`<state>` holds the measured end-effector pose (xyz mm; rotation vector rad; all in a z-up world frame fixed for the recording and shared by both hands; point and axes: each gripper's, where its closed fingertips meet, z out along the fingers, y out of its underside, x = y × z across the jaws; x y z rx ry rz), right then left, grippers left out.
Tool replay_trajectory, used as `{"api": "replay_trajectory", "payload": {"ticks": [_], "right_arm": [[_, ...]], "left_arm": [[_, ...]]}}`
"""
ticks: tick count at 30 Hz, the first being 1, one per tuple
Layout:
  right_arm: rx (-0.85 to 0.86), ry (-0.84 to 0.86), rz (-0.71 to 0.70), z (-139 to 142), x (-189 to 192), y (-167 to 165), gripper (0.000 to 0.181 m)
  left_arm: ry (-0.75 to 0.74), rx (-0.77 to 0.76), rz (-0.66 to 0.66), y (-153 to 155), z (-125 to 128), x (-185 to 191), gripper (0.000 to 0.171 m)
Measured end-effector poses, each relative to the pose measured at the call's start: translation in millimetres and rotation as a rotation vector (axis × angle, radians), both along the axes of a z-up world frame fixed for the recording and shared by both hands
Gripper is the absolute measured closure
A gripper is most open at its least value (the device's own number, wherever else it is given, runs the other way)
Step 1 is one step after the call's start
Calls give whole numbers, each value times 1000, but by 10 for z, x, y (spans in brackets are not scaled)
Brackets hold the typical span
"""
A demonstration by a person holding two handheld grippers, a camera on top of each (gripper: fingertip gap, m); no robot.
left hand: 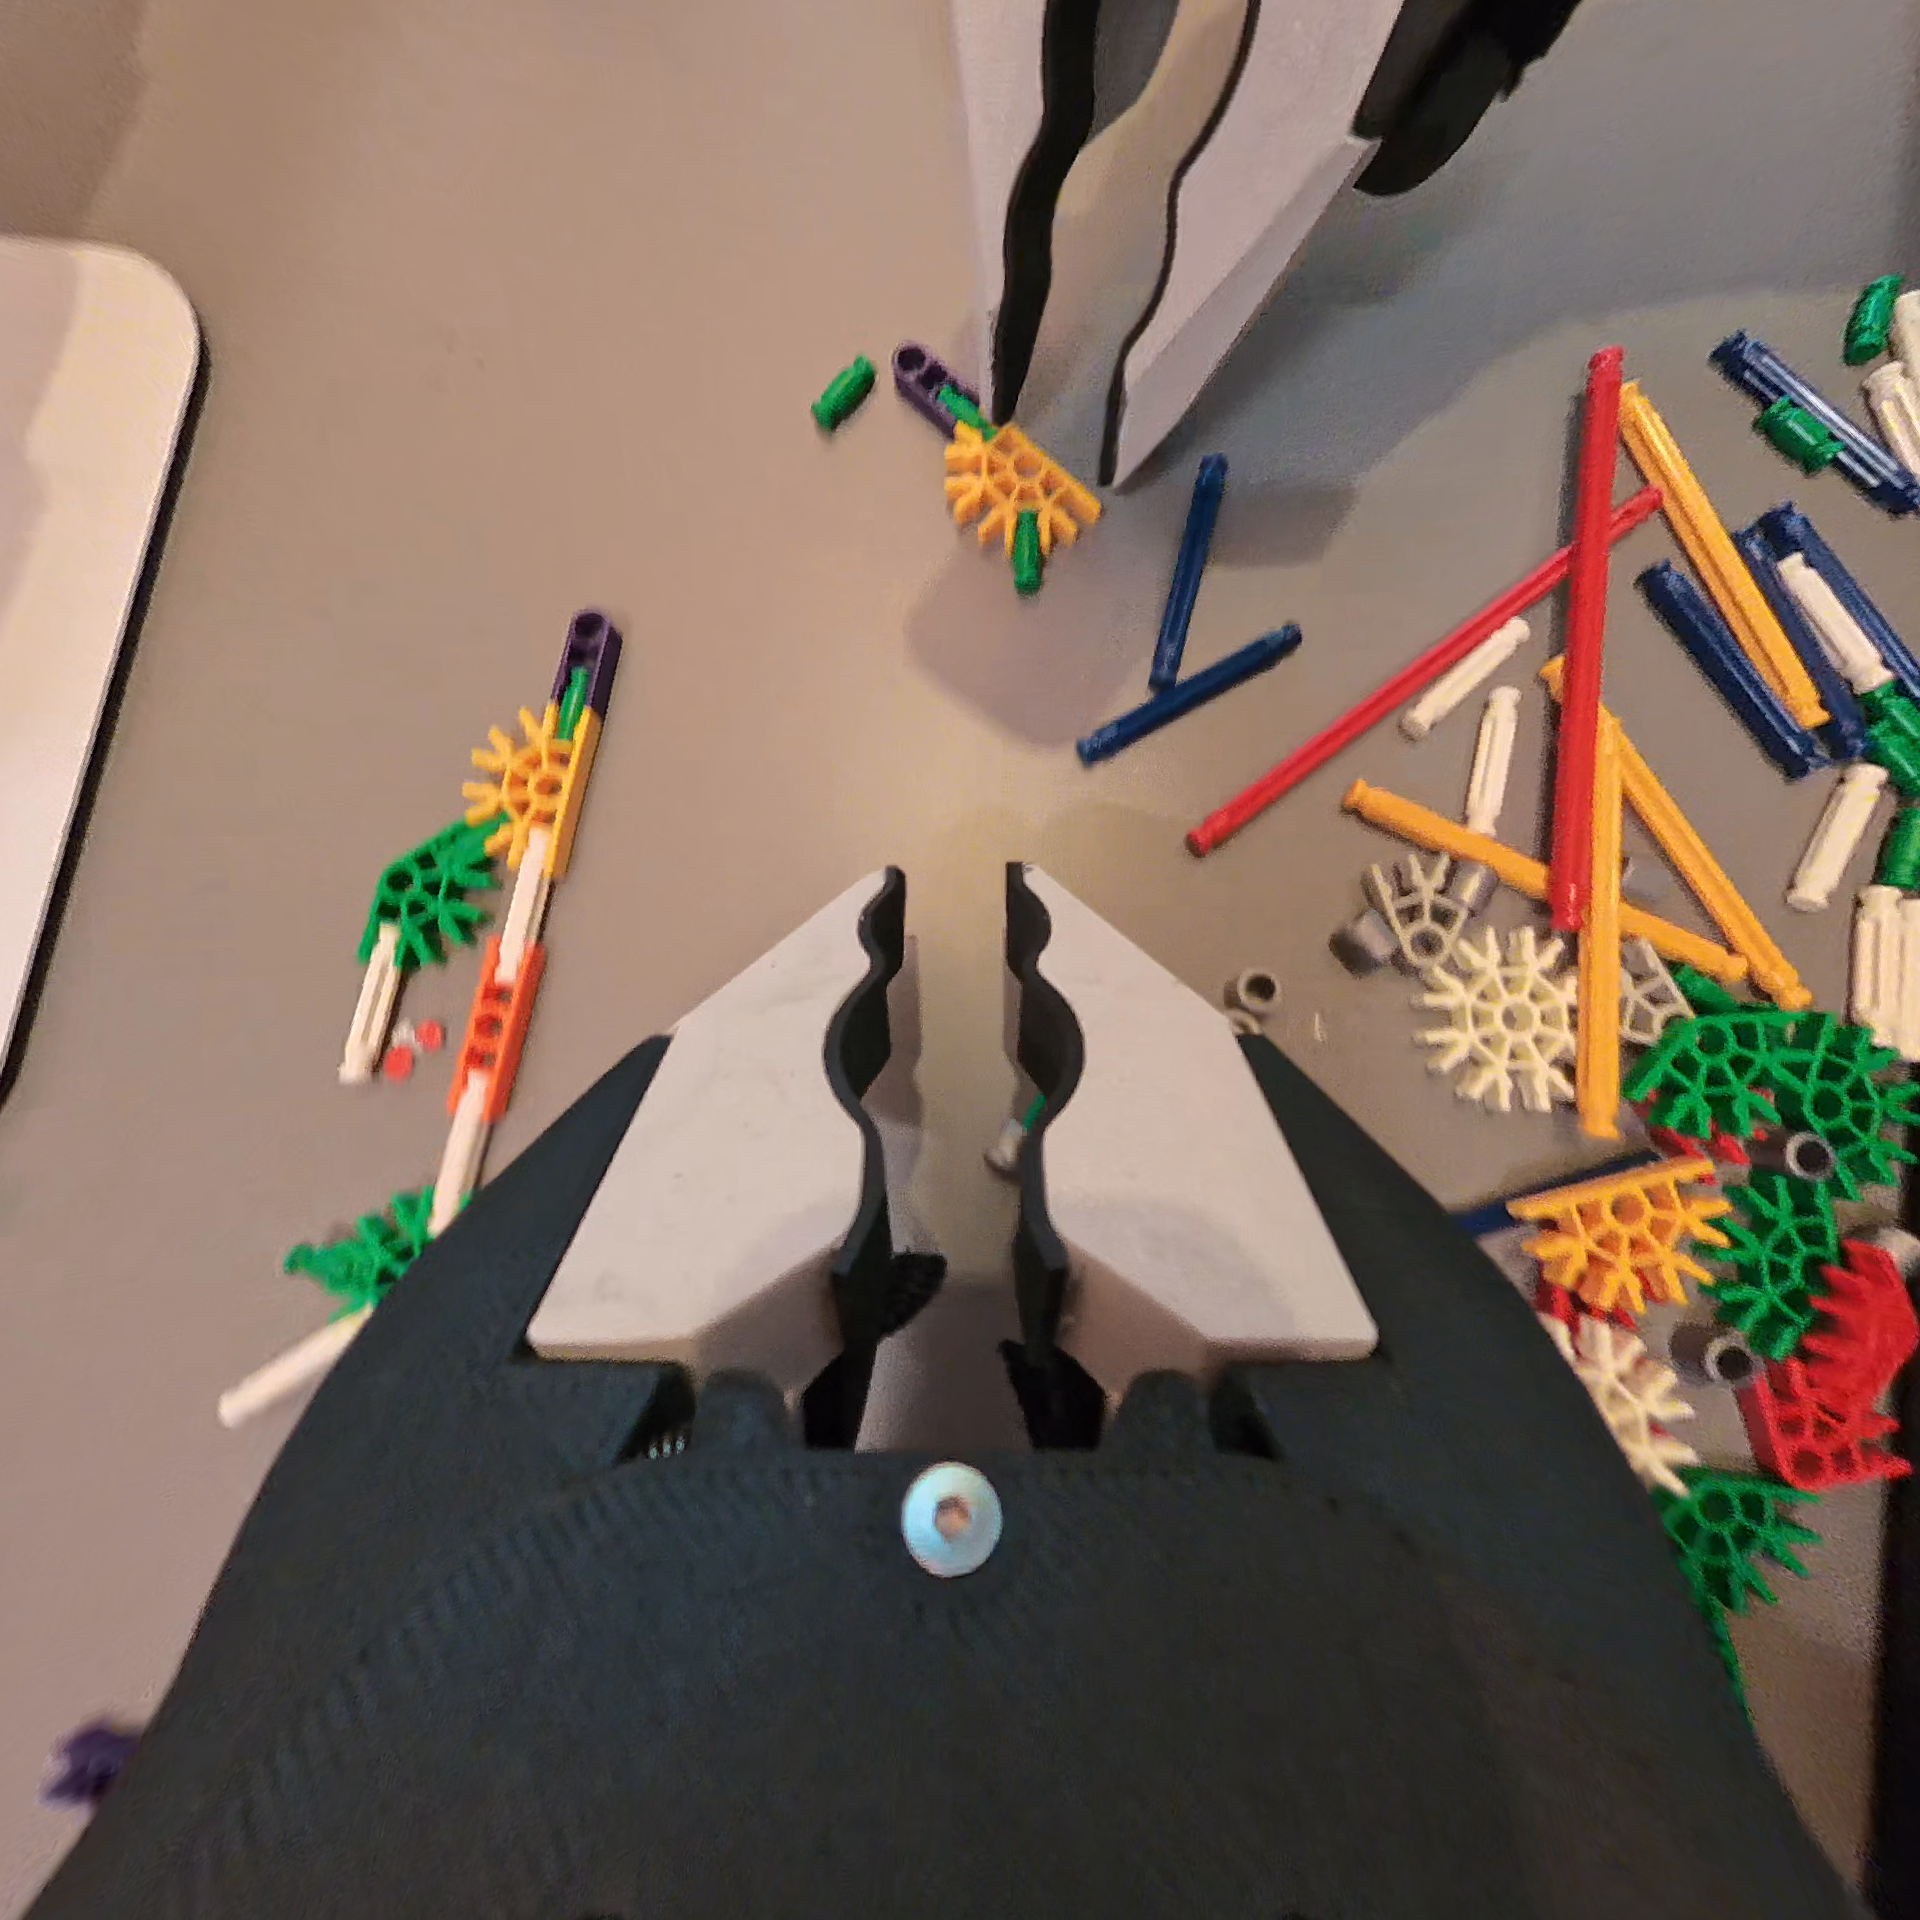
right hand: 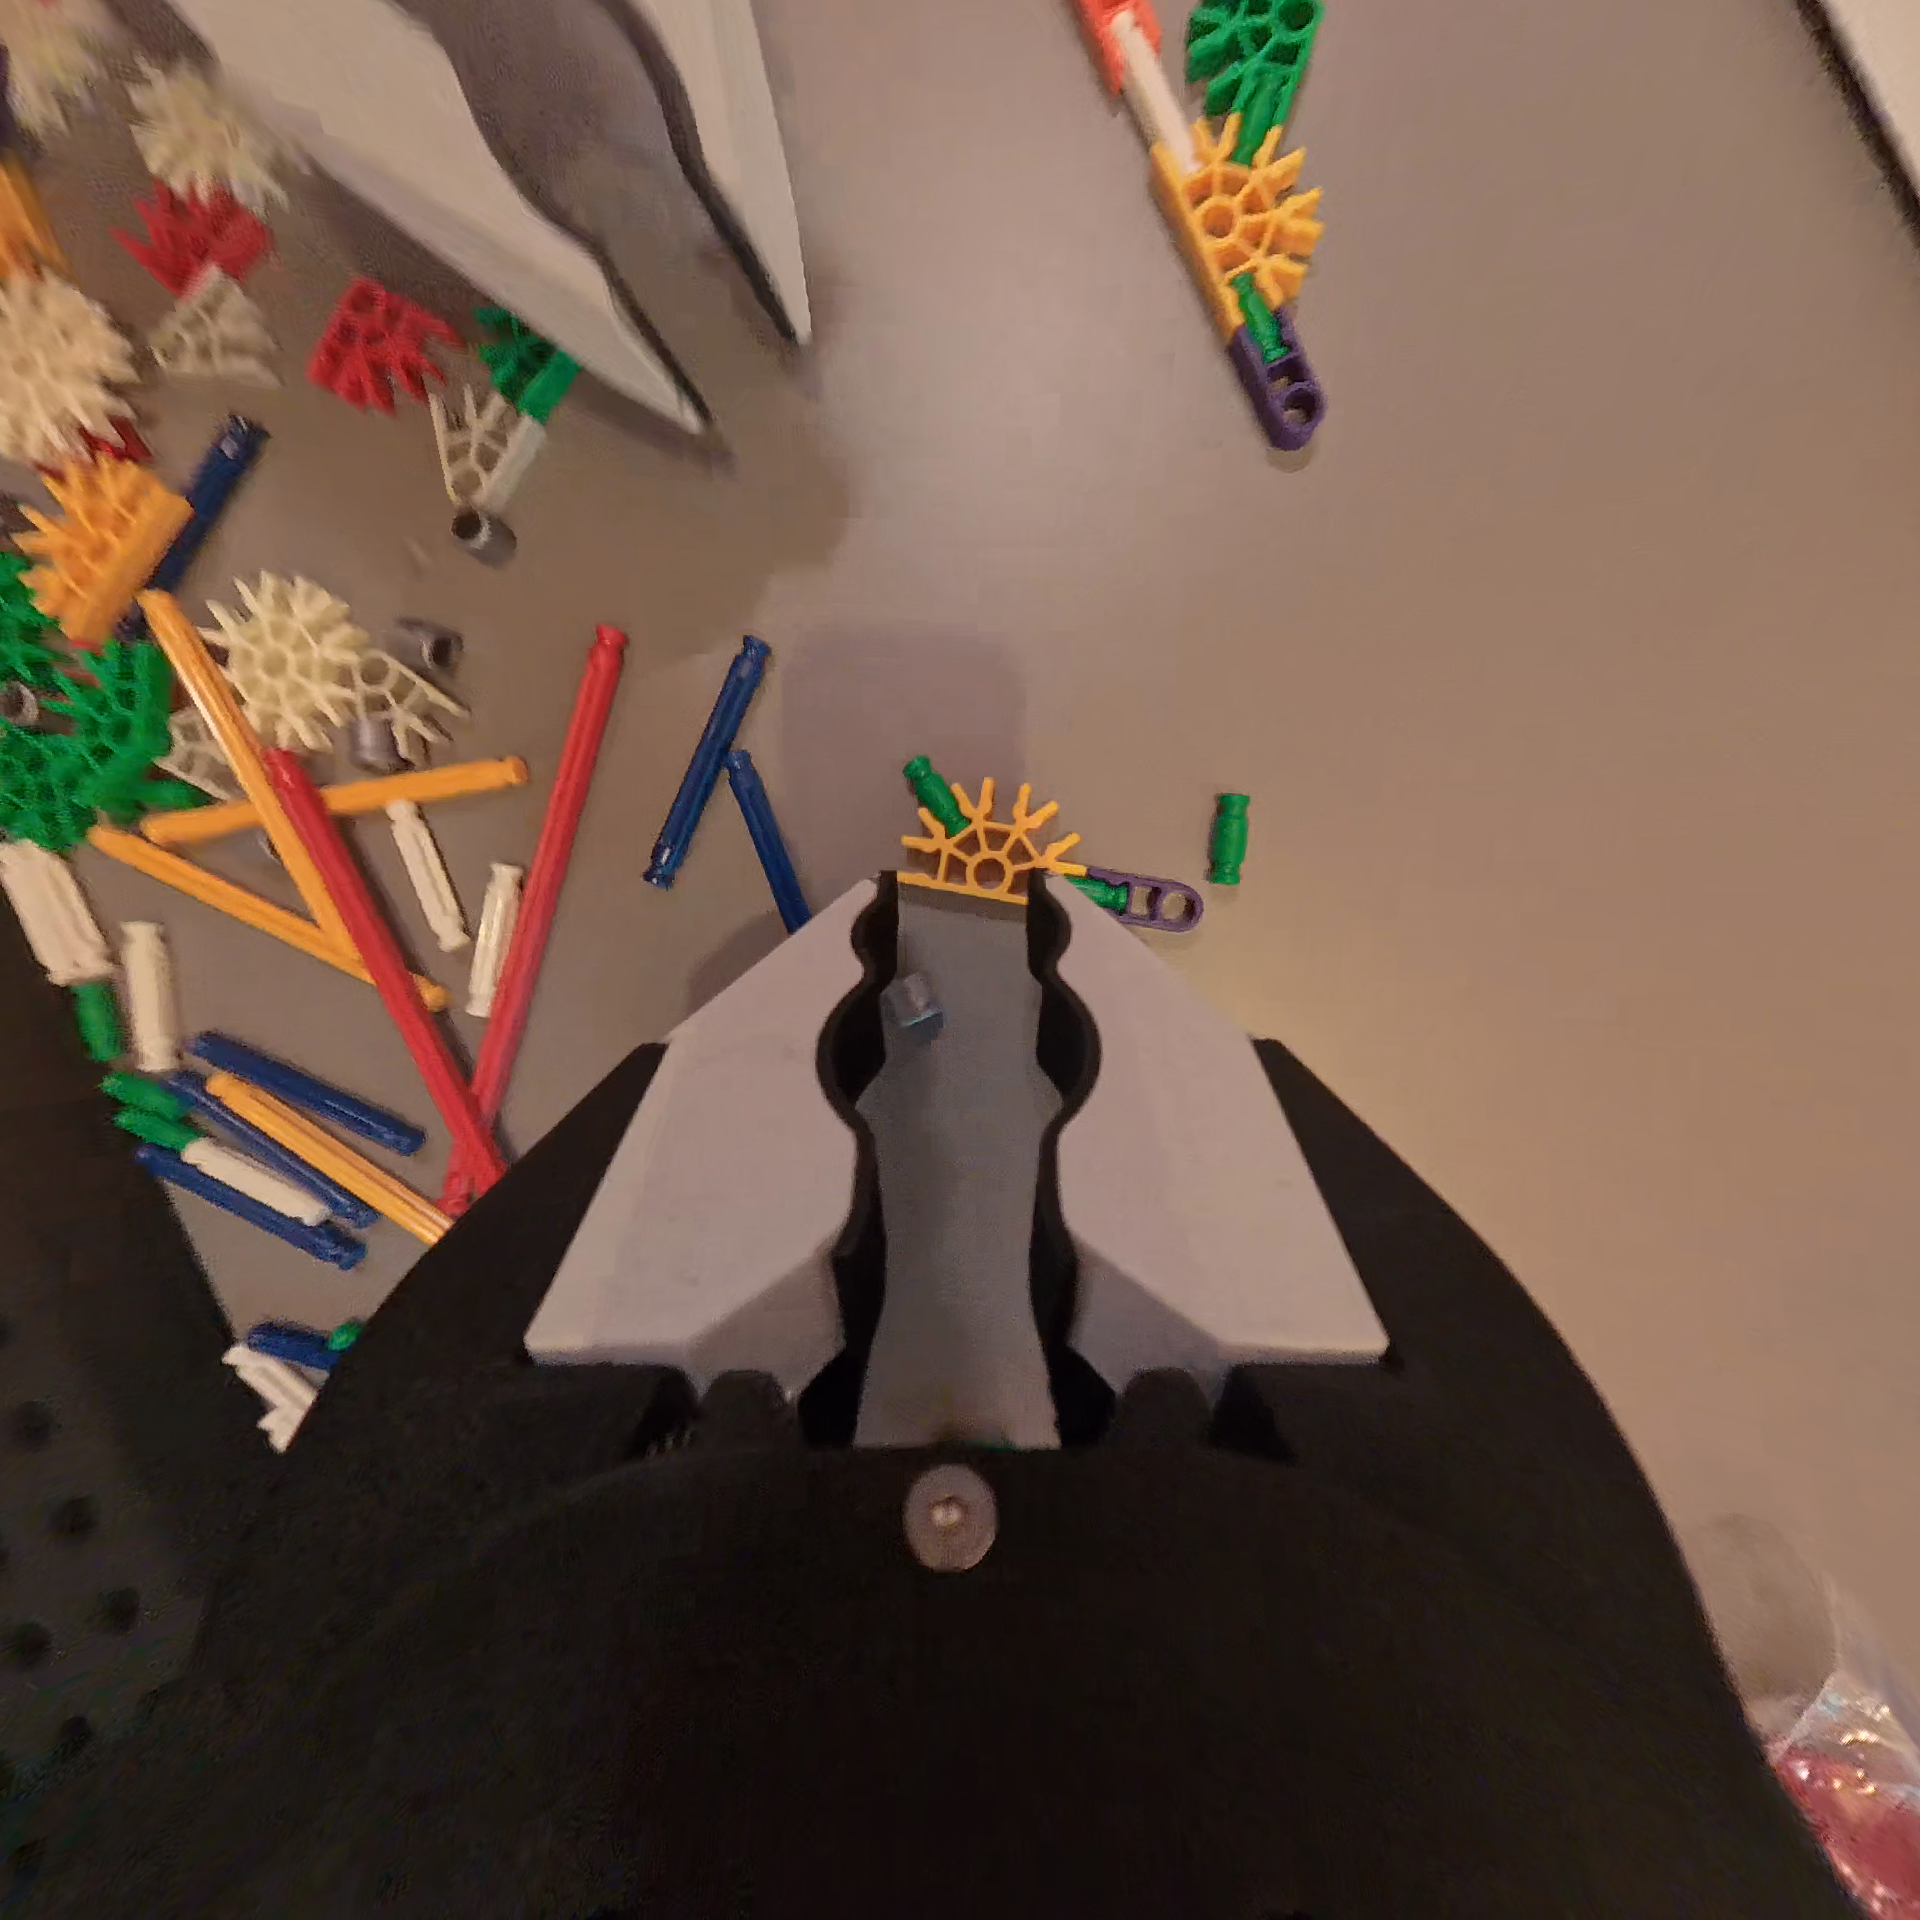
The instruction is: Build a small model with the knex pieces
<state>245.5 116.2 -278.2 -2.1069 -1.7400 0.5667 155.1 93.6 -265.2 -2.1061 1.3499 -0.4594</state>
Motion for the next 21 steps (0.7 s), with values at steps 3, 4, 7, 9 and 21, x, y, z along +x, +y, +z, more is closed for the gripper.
{"api": "replay_trajectory", "payload": {"ticks": [3, 4, 7, 9, 21], "right_arm": [[35, 6, 26, -49, -76, 2, 162], [35, 6, 26, -59, -96, 6, 165], [25, 18, 9, -65, -171, 28, 169], [20, 21, -10, -63, -222, 54, 169], [-99, 144, -207, 169, -676, 127, 163]], "left_arm": [[-12, -7, 61, -118, 32, -184, 152], [-16, -10, 81, -159, 38, -237, 152], [-14, -9, 132, -268, 30, -396, 151], [-21, -16, 163, -335, 14, -487, 151], [-67, -17, 295, -484, 50, -745, 149]]}}
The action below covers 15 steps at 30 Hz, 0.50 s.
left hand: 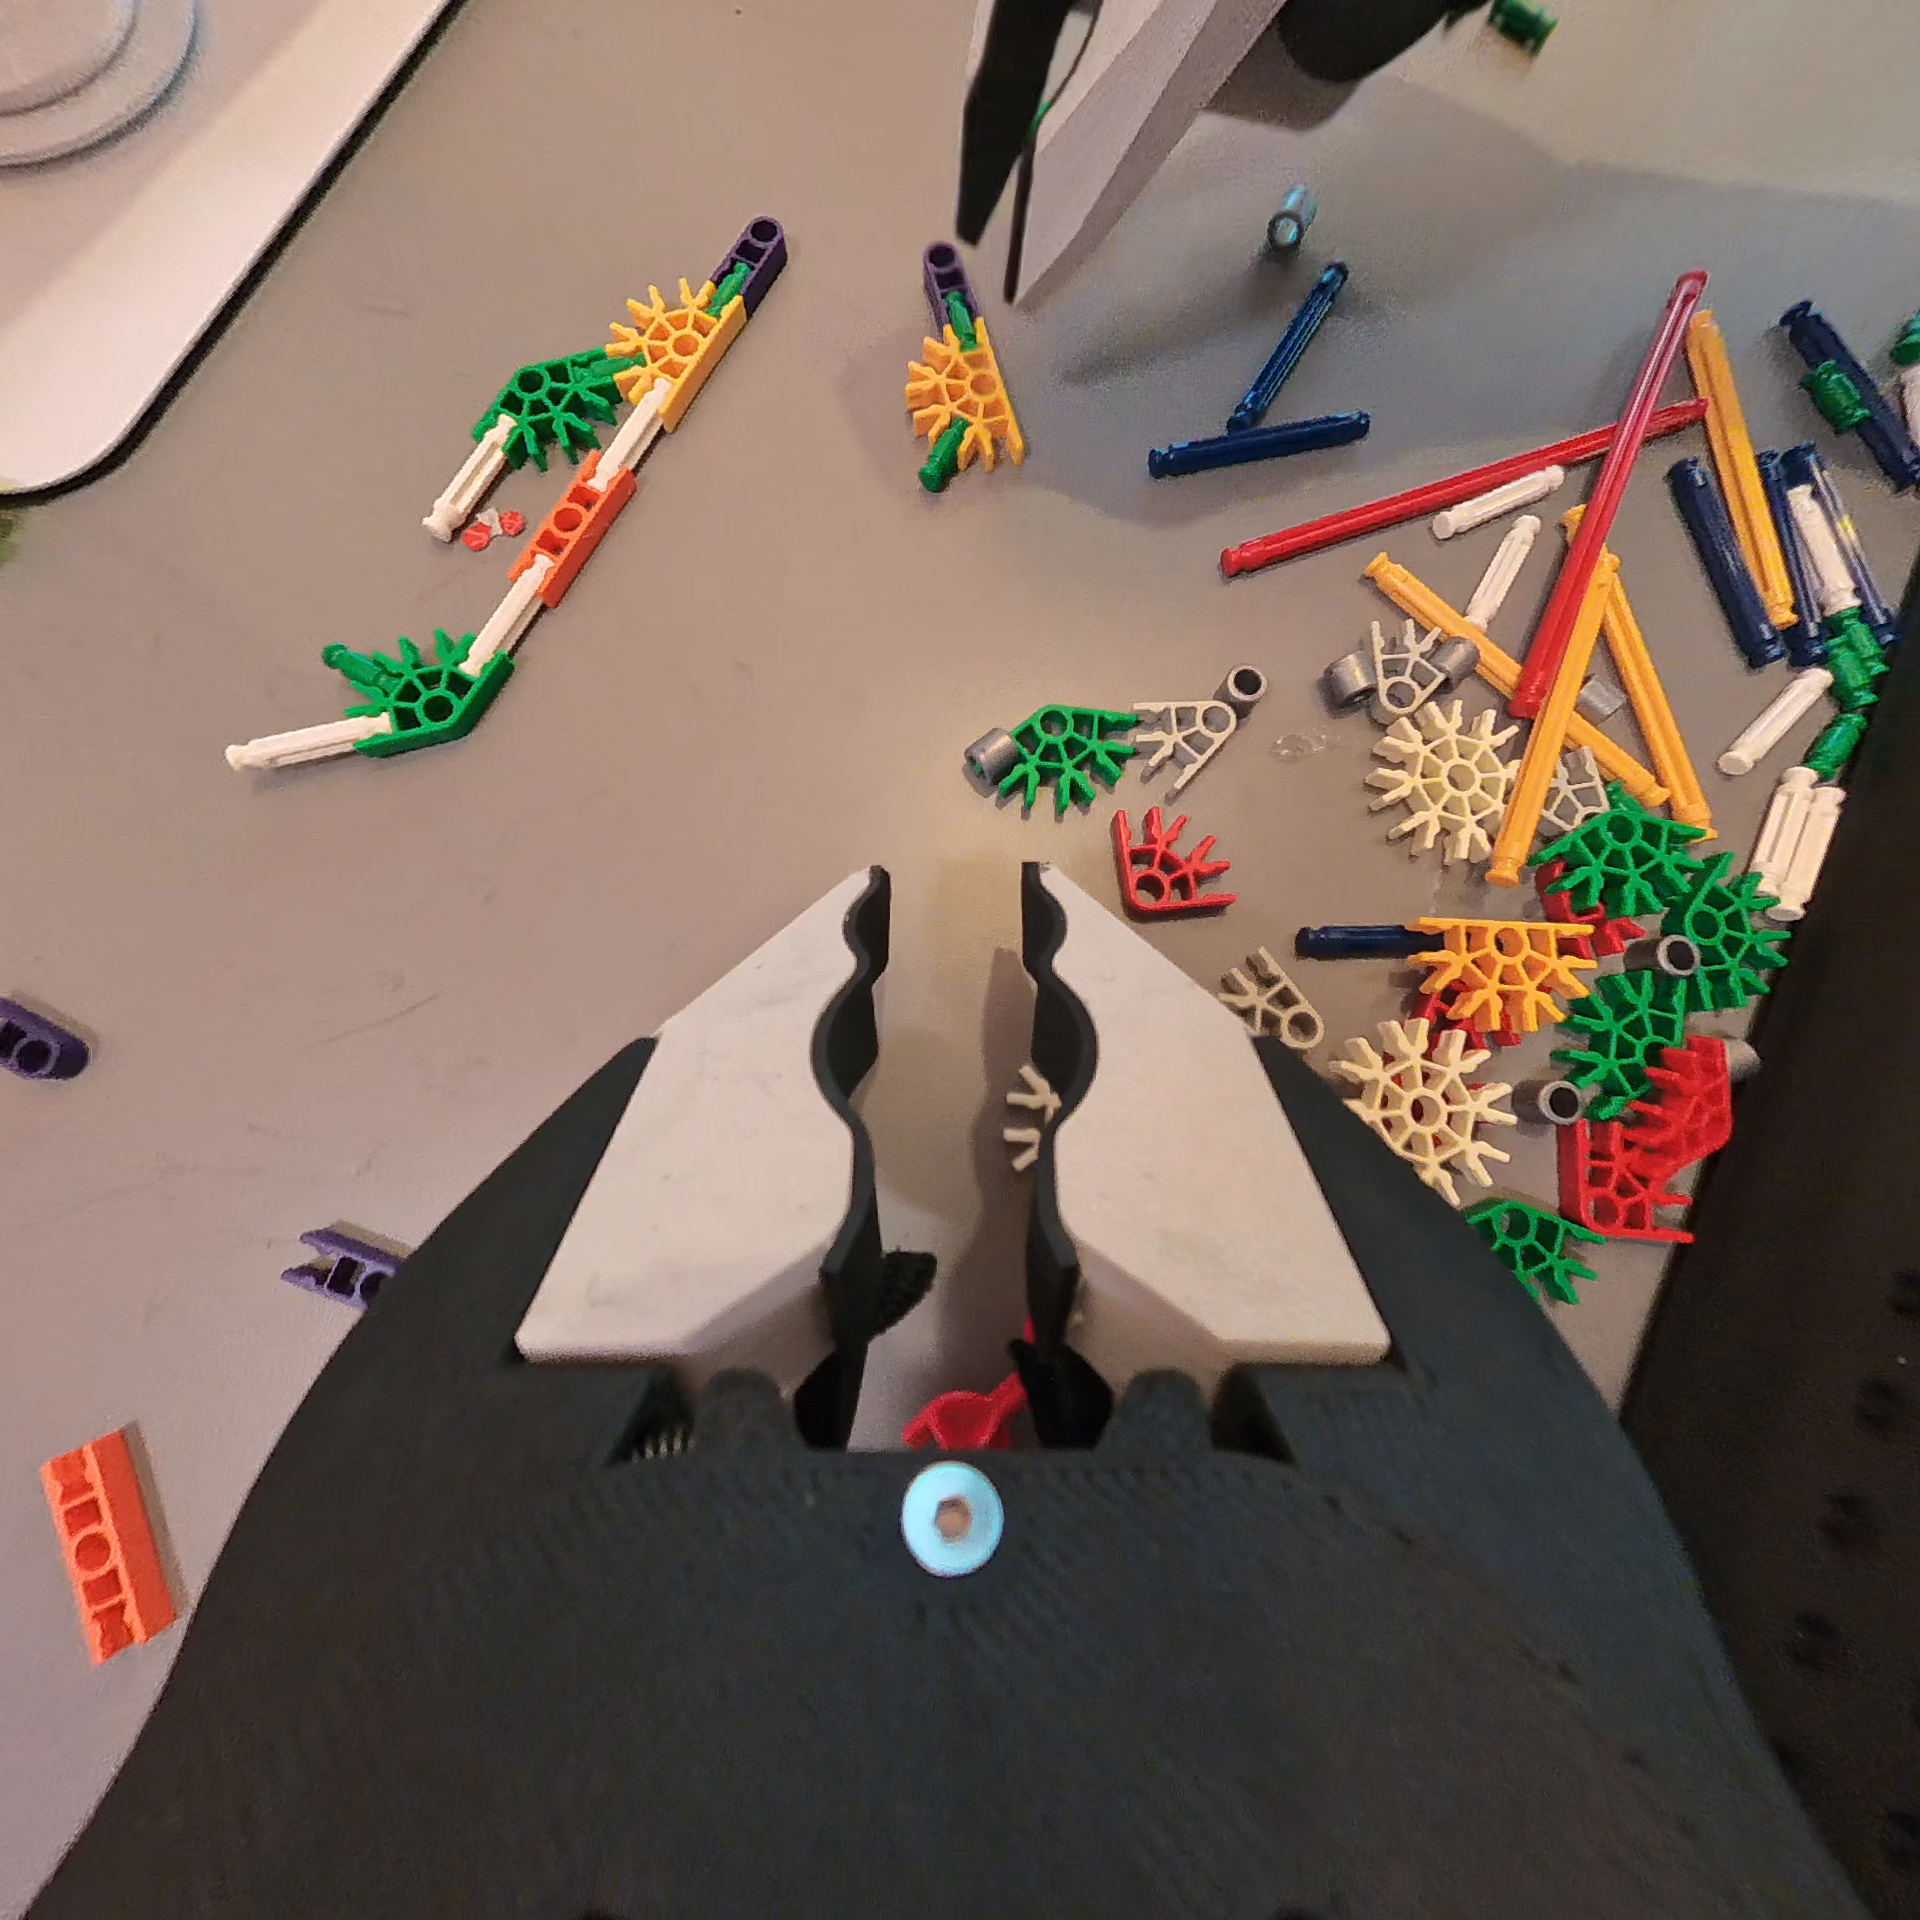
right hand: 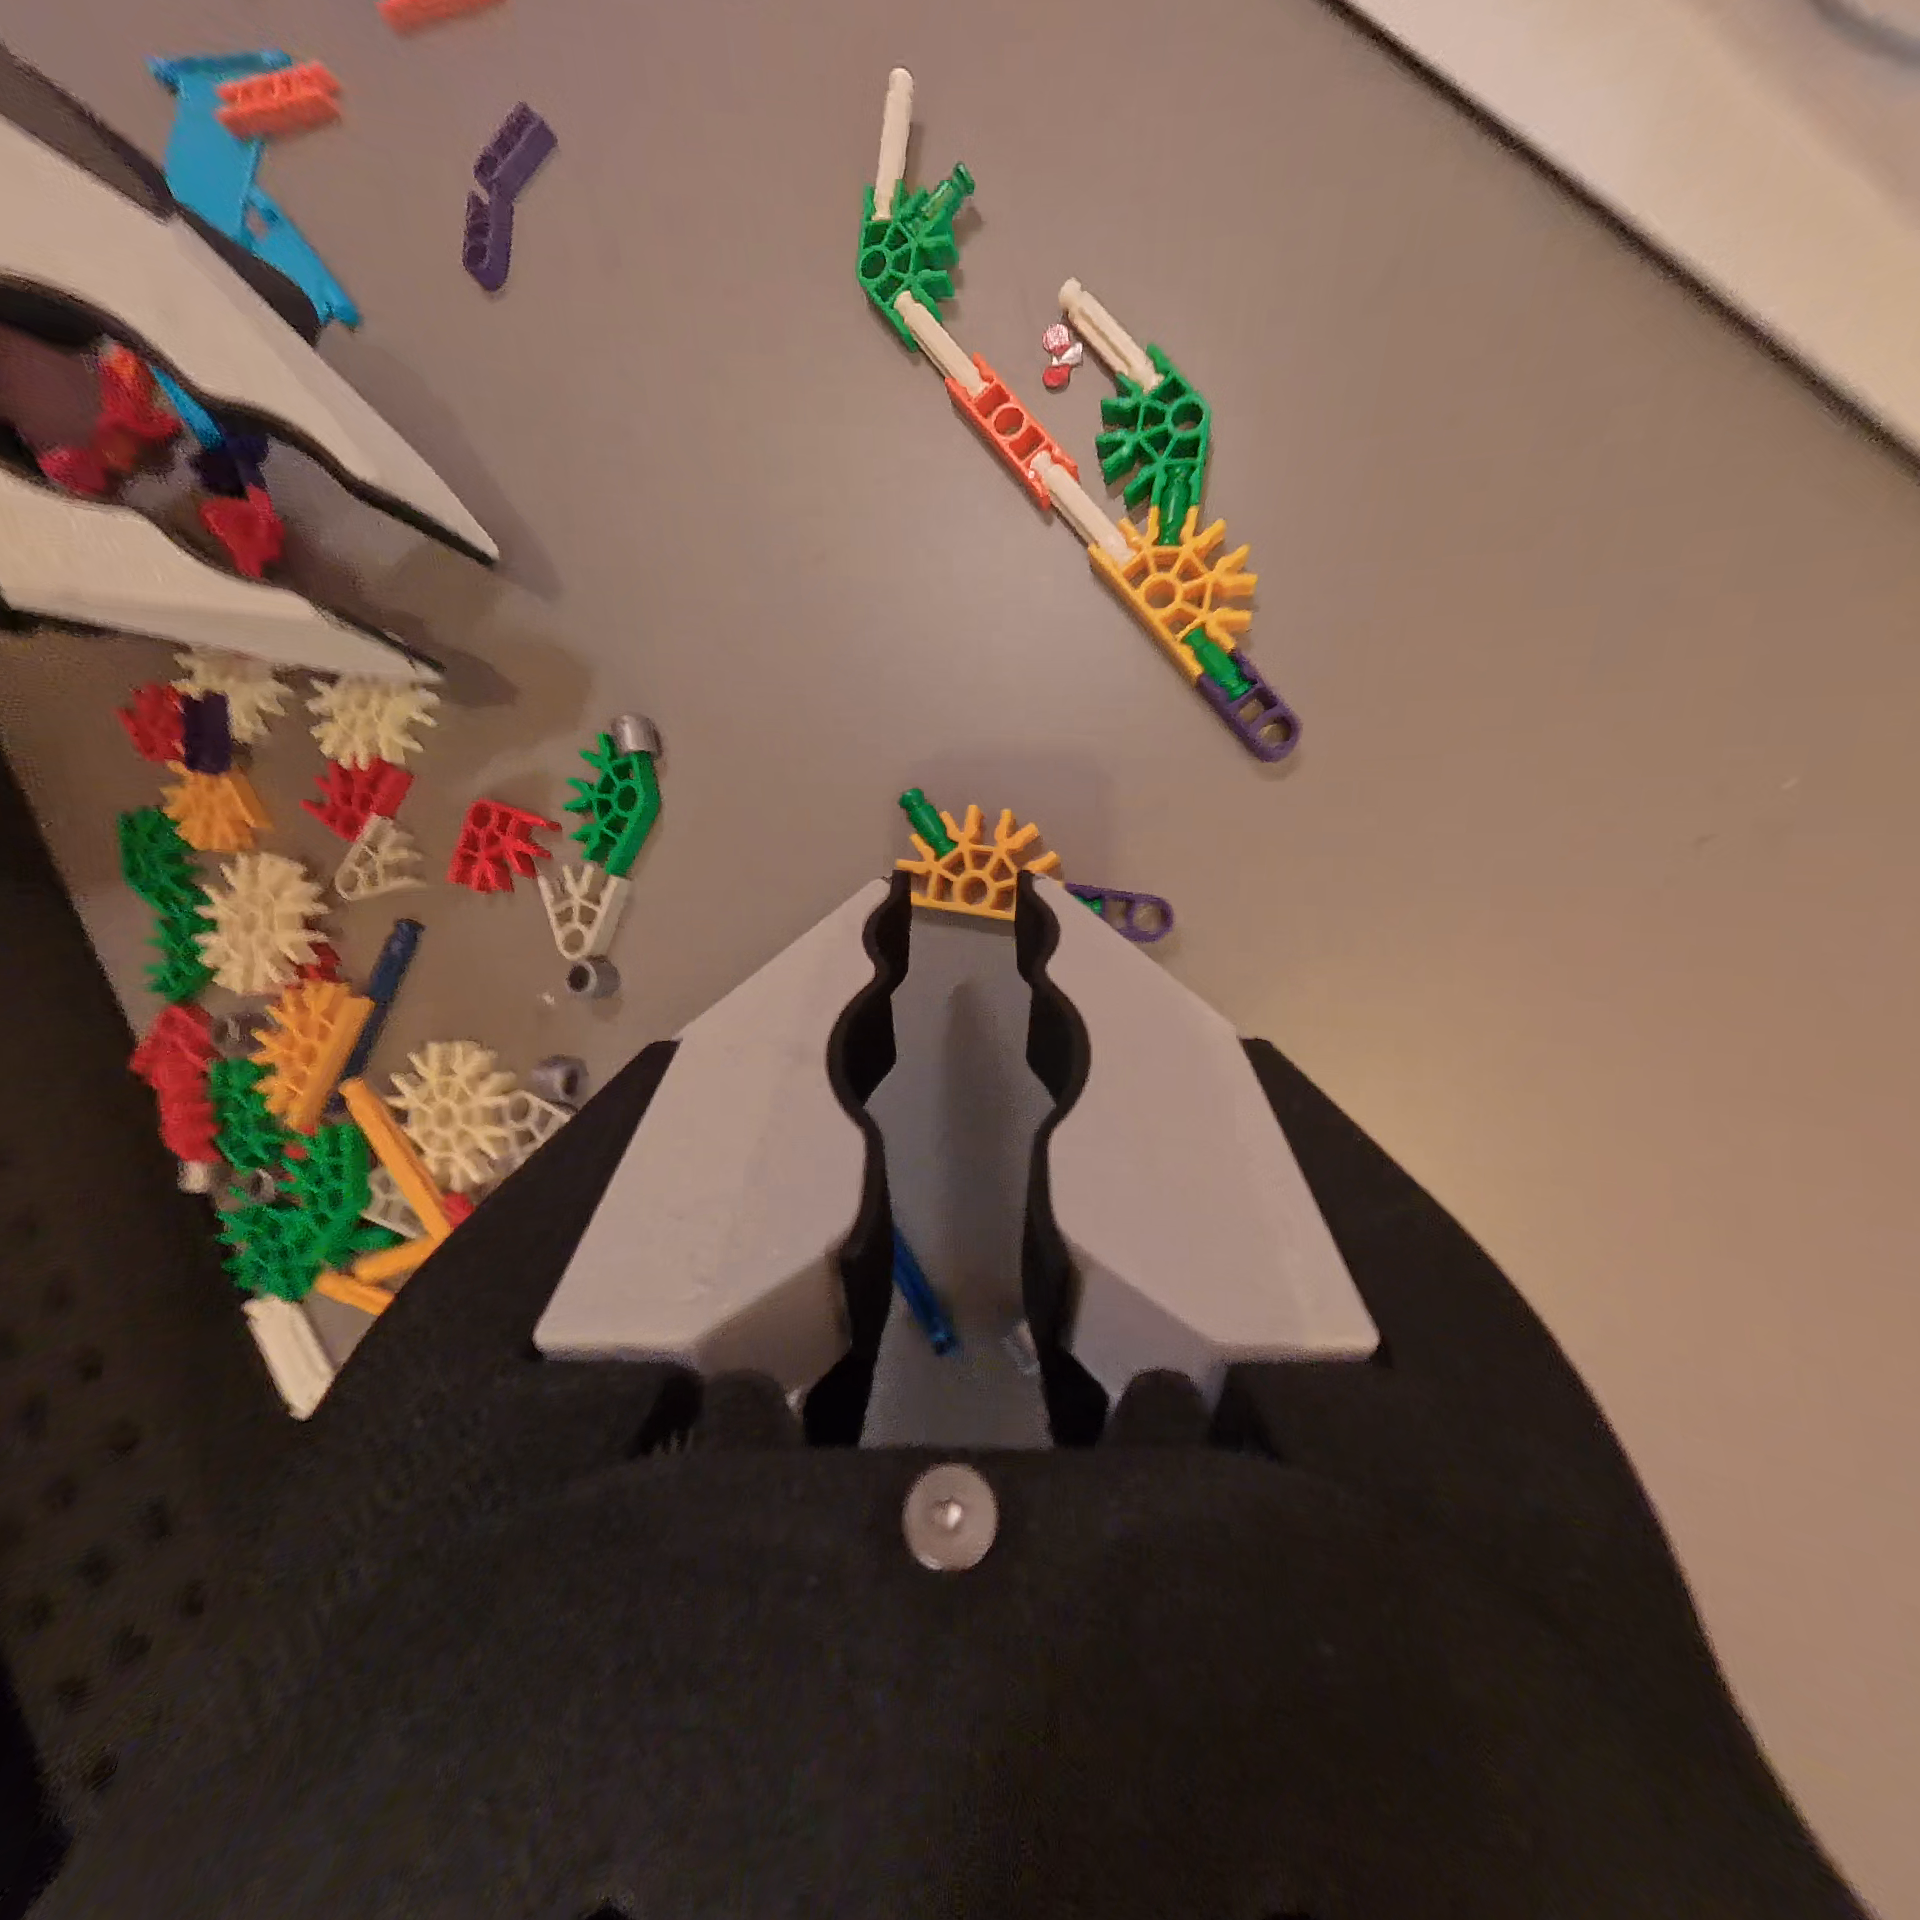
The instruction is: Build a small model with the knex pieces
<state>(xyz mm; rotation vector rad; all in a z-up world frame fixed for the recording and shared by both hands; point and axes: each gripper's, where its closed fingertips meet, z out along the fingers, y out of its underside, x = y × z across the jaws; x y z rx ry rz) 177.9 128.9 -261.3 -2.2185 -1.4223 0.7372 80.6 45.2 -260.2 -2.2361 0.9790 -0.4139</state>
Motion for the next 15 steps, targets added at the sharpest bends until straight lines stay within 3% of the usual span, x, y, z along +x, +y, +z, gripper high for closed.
{"api": "replay_trajectory", "payload": {"ticks": [5, 8, 11, 13, 15], "right_arm": [[220, -84, 304, 7, 52, 83, 143], [226, -135, 403, -116, 13, 95, 142], [174, -178, 439, -269, 12, 58, 154], [151, -168, 408, -277, 5, 52, 169], [135, -162, 353, -275, 22, 43, 171]], "left_arm": [[-3, 6, 7, -44, 24, -41, 148], [-2, 4, 9, -66, 17, -39, 147], [-1, 6, 16, -84, 17, -64, 147], [-2, 9, 34, -92, 25, -113, 147], [-8, 9, 54, -106, 34, -168, 147]]}}
